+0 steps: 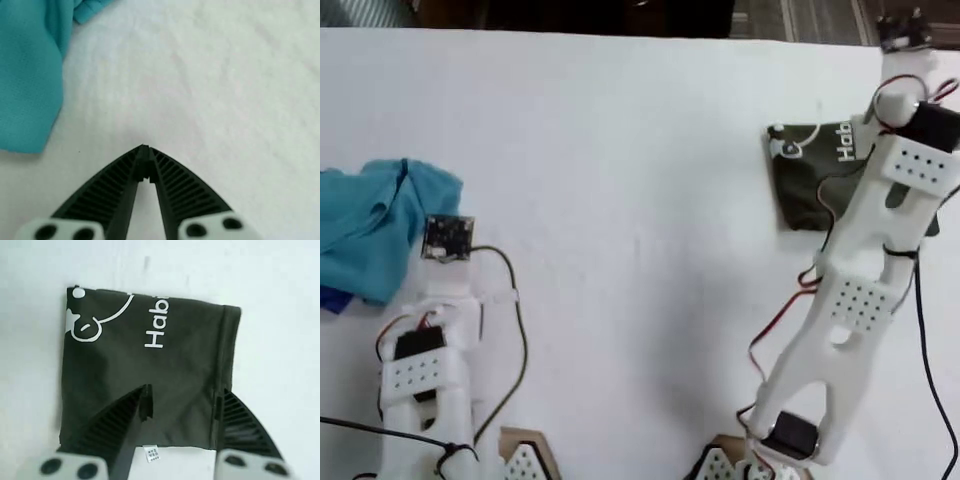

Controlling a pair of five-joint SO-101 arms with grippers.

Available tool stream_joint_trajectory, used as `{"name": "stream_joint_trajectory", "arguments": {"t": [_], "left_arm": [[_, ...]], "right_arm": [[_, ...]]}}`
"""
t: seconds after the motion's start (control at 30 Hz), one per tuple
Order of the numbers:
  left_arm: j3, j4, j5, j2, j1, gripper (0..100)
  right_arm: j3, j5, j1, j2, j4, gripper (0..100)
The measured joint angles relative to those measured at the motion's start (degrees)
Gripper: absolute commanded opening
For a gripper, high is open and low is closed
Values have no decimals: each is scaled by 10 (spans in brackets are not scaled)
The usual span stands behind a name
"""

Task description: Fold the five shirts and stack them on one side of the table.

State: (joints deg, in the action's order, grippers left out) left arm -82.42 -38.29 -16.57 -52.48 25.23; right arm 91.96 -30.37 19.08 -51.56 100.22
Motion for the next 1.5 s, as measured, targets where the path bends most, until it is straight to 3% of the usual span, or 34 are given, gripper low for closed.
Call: {"name": "stream_joint_trajectory", "arguments": {"t": [0.2,0.47,0.6,0.77,0.97,1.1,1.5], "left_arm": [[0,0,0,0,0,28],[0,0,0,0,-1,30],[0,0,0,0,-6,30],[0,0,0,0,-7,31],[0,0,-1,0,-10,31],[0,0,-1,0,-9,31],[13,-20,-2,0,-1,31]], "right_arm": [[-187,38,0,222,0,202],[-730,39,-84,585,-6,202],[-1042,39,-155,635,-113,201],[-1332,39,-184,681,-291,201],[-1516,39,-192,770,-411,177],[-1619,40,-190,835,-497,7],[-1764,40,-191,1070,-535,20]]}}
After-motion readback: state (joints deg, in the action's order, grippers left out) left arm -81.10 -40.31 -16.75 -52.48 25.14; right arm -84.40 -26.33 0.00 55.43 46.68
